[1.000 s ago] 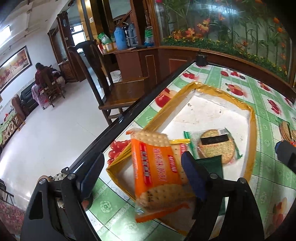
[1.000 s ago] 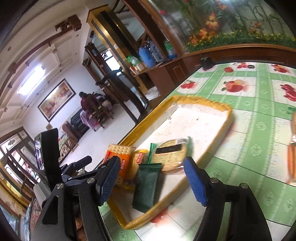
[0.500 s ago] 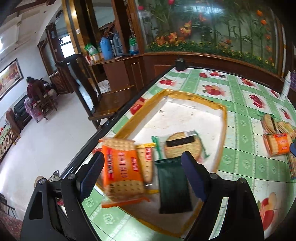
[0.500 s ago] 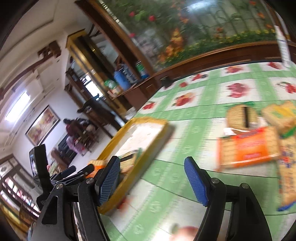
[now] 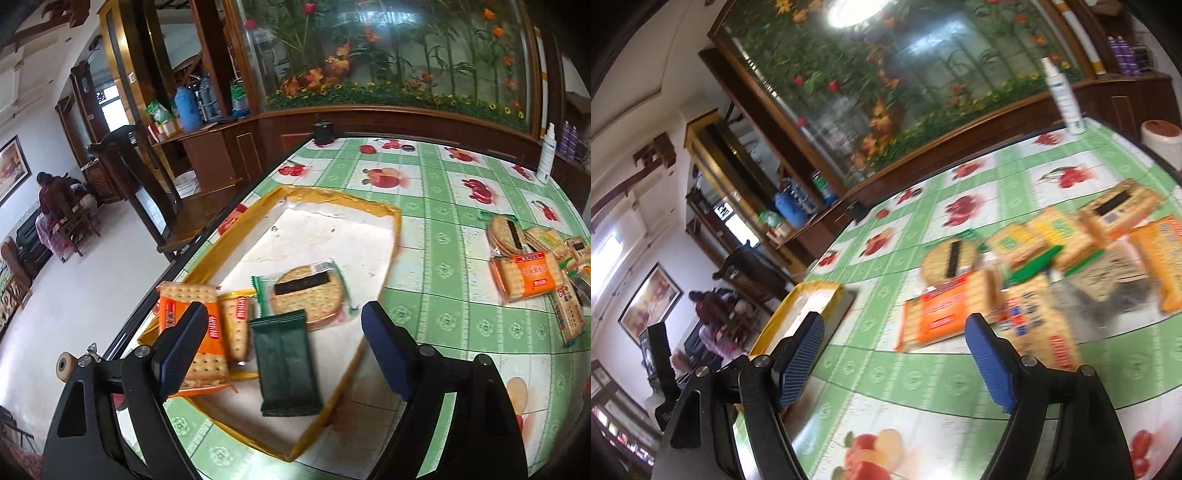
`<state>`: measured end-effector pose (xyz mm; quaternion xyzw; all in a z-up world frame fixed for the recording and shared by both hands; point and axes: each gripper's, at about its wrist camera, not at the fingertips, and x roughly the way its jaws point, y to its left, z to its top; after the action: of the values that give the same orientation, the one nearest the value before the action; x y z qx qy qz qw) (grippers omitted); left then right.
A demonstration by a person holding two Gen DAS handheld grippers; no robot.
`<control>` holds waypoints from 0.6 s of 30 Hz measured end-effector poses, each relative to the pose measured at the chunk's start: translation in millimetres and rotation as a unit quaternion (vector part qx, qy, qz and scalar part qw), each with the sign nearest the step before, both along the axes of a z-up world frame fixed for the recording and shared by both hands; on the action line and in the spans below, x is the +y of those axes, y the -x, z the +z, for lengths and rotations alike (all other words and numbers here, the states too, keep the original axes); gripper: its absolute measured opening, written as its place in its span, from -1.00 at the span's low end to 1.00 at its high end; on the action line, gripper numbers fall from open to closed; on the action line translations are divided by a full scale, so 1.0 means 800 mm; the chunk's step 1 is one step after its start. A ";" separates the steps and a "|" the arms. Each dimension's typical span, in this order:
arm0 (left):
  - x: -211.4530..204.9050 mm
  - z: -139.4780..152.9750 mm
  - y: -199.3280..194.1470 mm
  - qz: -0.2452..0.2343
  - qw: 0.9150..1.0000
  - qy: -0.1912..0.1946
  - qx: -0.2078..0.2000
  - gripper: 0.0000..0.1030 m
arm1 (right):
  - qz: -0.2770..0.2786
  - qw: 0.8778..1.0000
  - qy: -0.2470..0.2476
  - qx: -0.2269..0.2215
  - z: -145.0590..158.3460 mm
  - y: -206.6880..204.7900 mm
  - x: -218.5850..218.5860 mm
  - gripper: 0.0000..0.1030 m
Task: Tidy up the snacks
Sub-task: 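Move both open tools back over the snack pile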
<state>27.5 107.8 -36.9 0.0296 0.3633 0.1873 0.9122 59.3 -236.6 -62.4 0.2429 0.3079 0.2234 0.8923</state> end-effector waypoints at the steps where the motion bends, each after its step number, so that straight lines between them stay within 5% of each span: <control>1: -0.002 0.000 0.001 -0.002 1.000 -0.001 0.000 0.66 | -0.004 1.000 0.000 0.000 -0.002 0.003 -0.004 0.58; 18: -0.125 -0.032 -0.035 -0.117 0.992 -0.027 0.036 0.66 | -0.070 0.998 0.011 -0.002 -0.011 0.012 -0.076 0.62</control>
<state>55.7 8.2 -62.3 0.1032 0.3851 0.0877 0.9129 50.1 -297.2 -71.0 0.2538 0.2910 0.1578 0.9088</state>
